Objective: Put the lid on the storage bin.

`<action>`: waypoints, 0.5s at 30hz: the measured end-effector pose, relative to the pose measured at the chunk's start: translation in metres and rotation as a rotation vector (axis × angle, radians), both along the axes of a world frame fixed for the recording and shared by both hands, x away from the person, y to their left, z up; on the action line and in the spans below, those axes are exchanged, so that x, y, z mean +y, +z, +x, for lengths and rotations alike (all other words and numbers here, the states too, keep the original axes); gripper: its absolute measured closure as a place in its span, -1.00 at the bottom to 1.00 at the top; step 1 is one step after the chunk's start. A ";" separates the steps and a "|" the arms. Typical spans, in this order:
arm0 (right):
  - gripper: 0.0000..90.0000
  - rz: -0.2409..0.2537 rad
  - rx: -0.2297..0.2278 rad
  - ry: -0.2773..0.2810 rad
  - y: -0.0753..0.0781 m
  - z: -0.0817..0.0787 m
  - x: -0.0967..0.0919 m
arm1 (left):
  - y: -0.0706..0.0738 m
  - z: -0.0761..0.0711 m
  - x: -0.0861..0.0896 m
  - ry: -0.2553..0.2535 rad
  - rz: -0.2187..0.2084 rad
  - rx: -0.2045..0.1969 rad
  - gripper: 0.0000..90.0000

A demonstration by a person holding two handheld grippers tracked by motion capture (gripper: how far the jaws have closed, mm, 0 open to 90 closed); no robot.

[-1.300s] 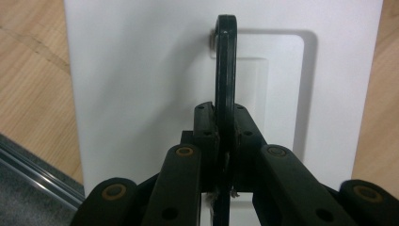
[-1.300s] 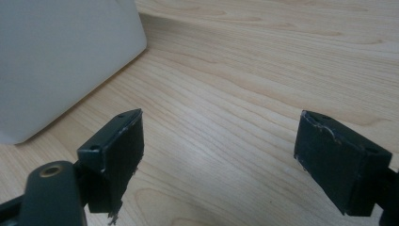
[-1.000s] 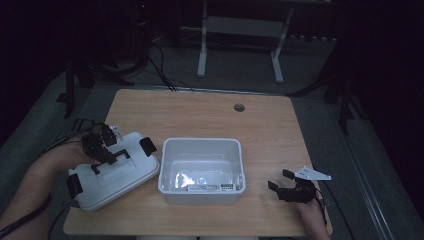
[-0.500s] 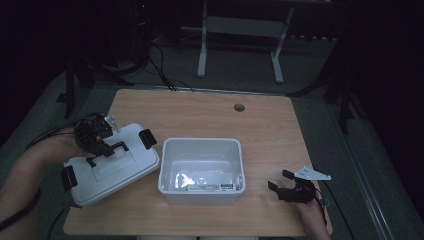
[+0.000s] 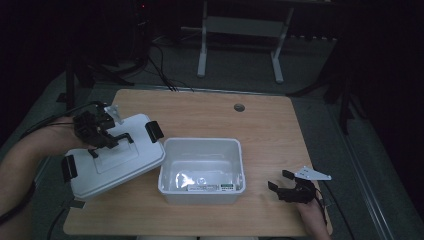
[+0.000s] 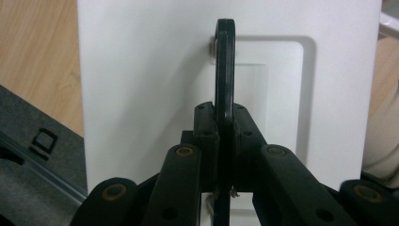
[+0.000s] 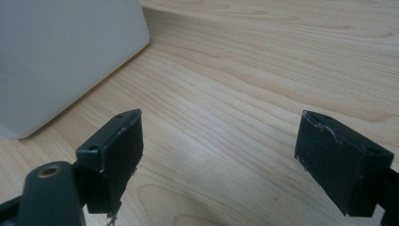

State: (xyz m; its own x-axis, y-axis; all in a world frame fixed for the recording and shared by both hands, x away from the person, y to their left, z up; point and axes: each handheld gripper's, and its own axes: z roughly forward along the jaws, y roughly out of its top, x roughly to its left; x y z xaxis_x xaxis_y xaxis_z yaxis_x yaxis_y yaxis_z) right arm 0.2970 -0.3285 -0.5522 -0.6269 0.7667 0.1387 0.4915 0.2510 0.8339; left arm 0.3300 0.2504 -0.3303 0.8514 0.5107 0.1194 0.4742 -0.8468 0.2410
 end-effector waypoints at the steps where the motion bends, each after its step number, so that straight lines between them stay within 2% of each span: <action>1: -0.65 -0.002 0.001 0.002 0.000 0.000 0.000 | 0.001 0.000 -0.003 -0.007 0.002 -0.001 0.85; 5: -0.65 -0.005 0.004 0.004 0.000 0.000 0.001 | 0.003 0.000 -0.016 -0.037 0.002 -0.013 0.85; 15: -0.65 -0.005 0.011 0.007 -0.001 0.000 0.001 | 0.003 0.001 -0.053 -0.117 0.000 -0.011 0.85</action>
